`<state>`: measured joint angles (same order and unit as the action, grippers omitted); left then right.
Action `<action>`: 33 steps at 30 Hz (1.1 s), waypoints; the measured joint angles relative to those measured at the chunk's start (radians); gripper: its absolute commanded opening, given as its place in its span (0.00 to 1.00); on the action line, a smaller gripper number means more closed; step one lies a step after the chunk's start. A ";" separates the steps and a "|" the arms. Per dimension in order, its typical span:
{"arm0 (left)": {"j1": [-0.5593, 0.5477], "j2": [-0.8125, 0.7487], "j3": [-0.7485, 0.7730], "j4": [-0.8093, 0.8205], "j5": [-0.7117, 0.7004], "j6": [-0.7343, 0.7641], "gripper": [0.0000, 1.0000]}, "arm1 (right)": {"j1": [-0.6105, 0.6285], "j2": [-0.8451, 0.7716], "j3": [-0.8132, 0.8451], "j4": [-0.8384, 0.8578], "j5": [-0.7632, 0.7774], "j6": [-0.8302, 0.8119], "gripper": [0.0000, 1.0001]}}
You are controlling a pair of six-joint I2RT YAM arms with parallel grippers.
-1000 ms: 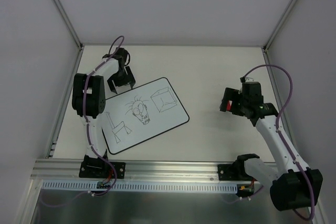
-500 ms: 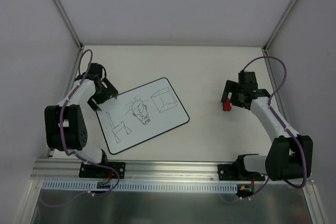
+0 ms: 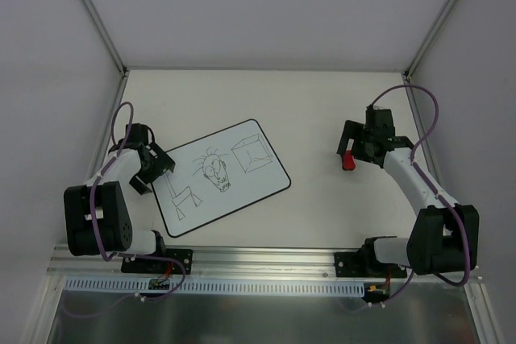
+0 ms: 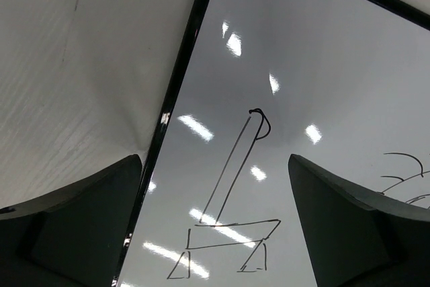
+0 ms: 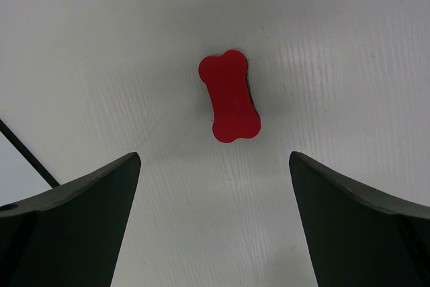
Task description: Erase the whiteboard
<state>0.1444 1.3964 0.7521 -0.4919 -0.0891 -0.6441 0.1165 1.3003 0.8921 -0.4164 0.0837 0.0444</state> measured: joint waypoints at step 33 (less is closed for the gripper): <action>-0.178 0.008 -0.046 0.190 0.140 -0.005 0.86 | -0.051 0.217 0.023 0.037 -0.007 0.026 0.86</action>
<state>-0.0334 1.4044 0.7059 -0.3023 0.0509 -0.6491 0.0658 1.5177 0.9154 -0.3798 0.0769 0.0708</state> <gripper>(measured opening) 0.862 0.888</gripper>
